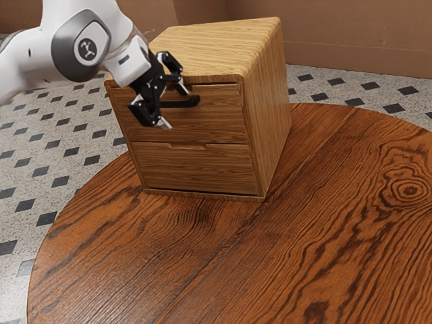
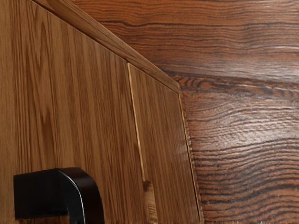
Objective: Pull the drawer handle with one arm to open the drawer
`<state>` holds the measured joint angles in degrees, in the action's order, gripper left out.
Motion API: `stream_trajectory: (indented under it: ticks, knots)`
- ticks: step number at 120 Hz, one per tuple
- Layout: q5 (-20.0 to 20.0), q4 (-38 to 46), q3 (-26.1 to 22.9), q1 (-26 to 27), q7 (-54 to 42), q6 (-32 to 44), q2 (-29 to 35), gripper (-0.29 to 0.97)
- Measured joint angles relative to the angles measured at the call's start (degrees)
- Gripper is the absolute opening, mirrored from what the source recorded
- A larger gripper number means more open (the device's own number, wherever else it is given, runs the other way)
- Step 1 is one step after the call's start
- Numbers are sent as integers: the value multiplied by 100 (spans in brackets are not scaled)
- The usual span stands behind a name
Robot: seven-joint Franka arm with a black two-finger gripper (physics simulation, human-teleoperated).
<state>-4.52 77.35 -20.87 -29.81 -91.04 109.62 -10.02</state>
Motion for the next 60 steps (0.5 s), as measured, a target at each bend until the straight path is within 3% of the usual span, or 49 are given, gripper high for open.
stream_trajectory:
  ticks: [60]
  knots:
    - [4, 80, 62, 9, 19, -160, 49, 68]
